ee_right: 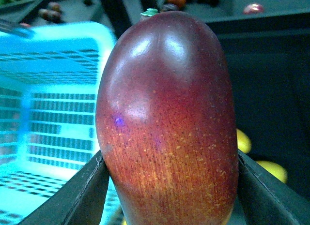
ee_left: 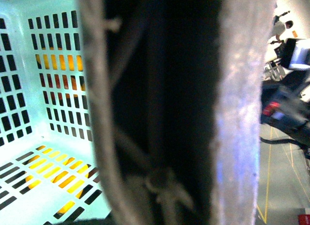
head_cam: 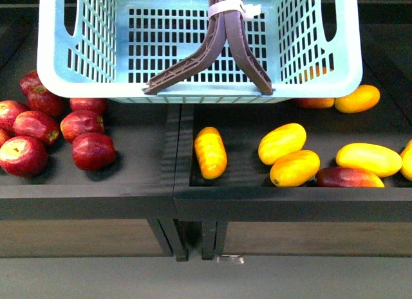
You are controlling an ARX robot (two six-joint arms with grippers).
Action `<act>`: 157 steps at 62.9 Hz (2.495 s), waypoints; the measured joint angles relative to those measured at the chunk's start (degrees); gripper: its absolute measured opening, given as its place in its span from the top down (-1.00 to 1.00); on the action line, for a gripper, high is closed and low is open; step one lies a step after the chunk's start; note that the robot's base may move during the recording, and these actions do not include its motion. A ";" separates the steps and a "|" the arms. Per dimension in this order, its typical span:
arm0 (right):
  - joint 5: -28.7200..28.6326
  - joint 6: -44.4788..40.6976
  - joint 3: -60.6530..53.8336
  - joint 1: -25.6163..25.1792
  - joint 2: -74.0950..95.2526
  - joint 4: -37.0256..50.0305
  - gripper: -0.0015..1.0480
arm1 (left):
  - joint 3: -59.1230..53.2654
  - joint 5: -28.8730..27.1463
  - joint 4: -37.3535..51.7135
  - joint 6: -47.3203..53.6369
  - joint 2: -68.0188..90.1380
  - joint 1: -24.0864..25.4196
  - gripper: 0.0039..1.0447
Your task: Pick mango and avocado into basket
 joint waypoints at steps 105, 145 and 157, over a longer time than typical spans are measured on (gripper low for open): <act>30.80 -1.29 -41.90 10.73 -44.22 15.87 -0.84 | 0.04 -0.24 -0.07 0.24 0.28 0.13 0.77; 30.95 -1.77 -41.94 10.73 -44.24 15.89 -0.83 | 0.07 0.07 -0.07 0.17 0.31 -0.70 0.77; 30.95 -1.77 -41.94 10.73 -44.26 15.89 -0.83 | 0.15 0.92 -0.07 0.07 0.33 -0.70 0.77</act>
